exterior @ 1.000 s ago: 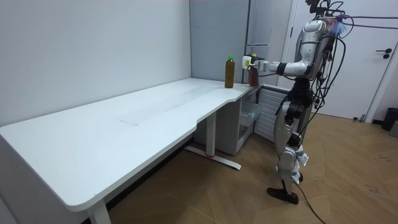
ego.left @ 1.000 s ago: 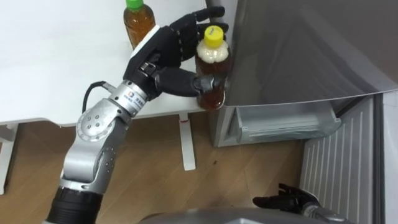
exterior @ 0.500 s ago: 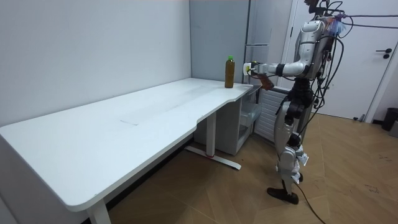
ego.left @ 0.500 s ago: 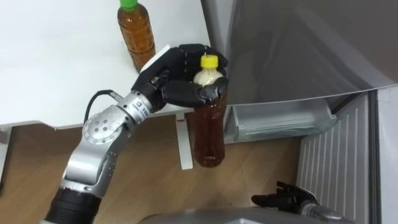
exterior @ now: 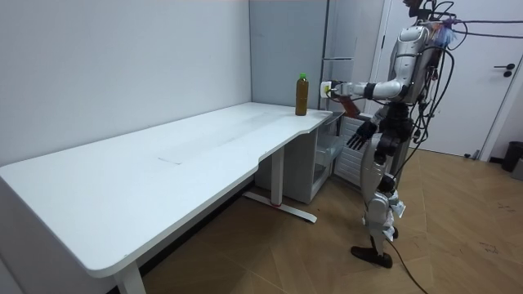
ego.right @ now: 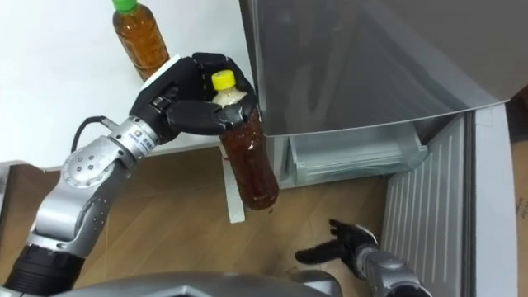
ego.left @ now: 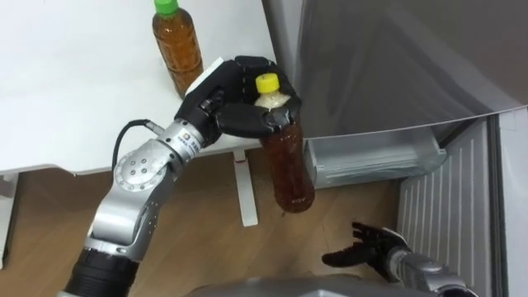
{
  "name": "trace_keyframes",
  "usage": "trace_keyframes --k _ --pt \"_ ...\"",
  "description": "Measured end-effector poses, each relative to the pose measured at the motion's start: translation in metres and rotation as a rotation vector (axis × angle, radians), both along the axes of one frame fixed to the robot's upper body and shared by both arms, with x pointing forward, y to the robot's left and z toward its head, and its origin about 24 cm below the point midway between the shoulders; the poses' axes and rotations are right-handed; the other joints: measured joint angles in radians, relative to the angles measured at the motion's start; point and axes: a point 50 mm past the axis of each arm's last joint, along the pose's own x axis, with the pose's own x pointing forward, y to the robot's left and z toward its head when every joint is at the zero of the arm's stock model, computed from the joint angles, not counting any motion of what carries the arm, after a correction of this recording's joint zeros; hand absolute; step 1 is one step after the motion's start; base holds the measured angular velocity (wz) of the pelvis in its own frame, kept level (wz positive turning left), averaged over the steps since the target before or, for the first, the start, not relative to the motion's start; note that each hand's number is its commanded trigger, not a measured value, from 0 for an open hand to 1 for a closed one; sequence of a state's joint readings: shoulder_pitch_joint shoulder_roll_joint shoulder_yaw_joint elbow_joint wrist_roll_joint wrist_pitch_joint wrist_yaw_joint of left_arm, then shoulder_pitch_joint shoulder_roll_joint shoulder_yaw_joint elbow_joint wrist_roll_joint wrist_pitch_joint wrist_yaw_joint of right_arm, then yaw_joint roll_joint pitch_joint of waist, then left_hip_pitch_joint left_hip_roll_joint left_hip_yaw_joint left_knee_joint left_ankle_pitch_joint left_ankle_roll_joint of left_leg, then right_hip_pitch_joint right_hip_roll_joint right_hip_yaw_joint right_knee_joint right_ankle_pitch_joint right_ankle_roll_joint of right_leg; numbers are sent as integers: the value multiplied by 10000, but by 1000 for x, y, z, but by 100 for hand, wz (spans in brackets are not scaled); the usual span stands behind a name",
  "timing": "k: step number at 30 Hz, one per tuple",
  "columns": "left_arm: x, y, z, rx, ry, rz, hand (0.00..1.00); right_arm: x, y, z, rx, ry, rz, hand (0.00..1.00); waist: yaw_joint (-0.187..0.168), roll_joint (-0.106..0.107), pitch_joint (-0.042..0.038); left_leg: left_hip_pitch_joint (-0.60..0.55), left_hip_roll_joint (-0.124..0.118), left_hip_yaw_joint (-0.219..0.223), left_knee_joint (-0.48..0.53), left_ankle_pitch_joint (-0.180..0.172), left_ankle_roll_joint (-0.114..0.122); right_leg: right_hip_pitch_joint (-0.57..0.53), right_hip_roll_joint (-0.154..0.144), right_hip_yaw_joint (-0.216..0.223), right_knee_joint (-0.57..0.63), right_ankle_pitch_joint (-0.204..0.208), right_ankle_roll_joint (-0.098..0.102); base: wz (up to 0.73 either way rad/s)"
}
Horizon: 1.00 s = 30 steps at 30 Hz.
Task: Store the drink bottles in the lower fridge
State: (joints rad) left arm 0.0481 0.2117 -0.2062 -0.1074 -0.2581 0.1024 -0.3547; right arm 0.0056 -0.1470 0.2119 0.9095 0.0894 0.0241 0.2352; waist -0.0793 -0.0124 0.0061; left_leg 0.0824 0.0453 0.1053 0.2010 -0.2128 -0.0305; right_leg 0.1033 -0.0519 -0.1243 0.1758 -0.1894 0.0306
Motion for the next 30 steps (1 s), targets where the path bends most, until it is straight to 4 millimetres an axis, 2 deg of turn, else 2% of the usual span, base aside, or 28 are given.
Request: trace_keyframes --k 3,6,8,15,19,30 --pt "-2 -7 -1 -103 75 -257 100 25 27 20 843 -1356 1226 0 94 -15 37 4 4 -5 24 0 0 2 1 -11 7 0 0 0" --pt "-3 -11 -2 -146 99 -466 100 34 46 31 1491 -1891 2110 0 293 8 72 -33 4 -11 37 -1 0 -14 0 -32 0 0 0 0" --pt "-2 -9 -1 -154 77 -375 100 35 52 36 1839 -2095 2497 0 329 34 86 -100 5 -18 41 -1 0 -42 0 -45 6 0 0 2" --pt "0 -5 4 -454 -280 -256 100 38 53 51 2420 -2581 3312 0 511 84 119 -160 4 -90 34 0 0 -79 -11 -139 -28 0 0 1" --pt "0 -7 4 -521 -306 -266 100 38 53 52 2487 -2583 3536 0 621 95 131 -131 3 -93 2 0 0 -61 -10 -142 -44 0 0 0" --pt "-1 -15 6 -532 -577 -344 100 32 67 53 3127 -2265 4729 0 755 109 147 -232 0 -108 17 0 0 -159 -11 -162 -16 0 0 0"
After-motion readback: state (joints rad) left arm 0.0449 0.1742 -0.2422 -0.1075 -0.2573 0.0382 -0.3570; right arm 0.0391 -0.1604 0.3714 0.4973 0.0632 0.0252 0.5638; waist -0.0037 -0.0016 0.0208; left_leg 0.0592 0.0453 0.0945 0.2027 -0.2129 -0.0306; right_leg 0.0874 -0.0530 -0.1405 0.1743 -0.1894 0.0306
